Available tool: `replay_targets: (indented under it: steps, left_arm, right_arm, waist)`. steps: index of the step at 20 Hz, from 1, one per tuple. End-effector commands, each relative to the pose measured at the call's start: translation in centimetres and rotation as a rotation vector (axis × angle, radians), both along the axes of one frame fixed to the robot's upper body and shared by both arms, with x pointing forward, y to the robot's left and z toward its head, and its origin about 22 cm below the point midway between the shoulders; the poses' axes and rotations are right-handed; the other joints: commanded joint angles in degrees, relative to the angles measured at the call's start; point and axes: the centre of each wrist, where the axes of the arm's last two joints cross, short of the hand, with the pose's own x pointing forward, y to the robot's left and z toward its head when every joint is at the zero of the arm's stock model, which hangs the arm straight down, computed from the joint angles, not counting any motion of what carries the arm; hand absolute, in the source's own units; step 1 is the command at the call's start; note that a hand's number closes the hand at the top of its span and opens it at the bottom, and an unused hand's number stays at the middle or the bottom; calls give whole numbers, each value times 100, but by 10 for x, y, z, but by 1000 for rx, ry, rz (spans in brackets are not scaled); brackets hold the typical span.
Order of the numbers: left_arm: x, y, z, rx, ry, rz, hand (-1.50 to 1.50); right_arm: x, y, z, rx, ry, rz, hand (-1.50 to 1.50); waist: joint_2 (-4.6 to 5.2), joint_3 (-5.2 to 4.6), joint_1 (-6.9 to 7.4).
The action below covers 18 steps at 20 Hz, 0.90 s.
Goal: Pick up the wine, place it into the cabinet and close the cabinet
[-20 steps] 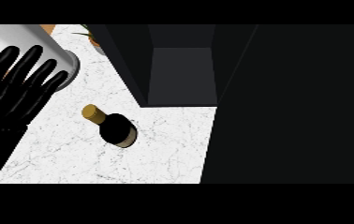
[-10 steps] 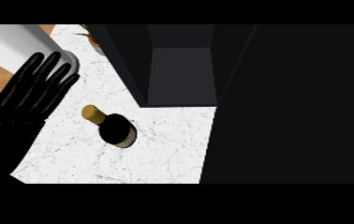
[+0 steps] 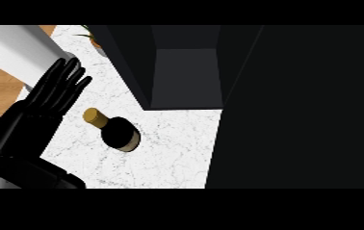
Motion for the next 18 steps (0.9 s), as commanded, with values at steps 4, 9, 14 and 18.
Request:
replay_targets:
  steps: [4, 9, 14, 18]
  left_arm:
    - [-1, 10, -42, 25, 20, 42, -150]
    - [-7, 25, -69, 17, 14, 69, -150]
    - [1, 21, -92, 67, 49, 81, -150]
    - [-4, 43, -116, 73, 66, 95, -150]
  right_arm:
    - [-45, -18, 28, 18, -87, -57, -150]
    - [-40, -10, 17, -23, -89, -49, -150]
    - [-28, -8, 26, -19, -86, -58, -150]
    - [-40, -9, 24, -16, -82, -66, -150]
  waist:
    - [-22, -7, -15]
    - [-19, 0, 2]
    - [2, -3, 33]
    - [-15, -7, -11]
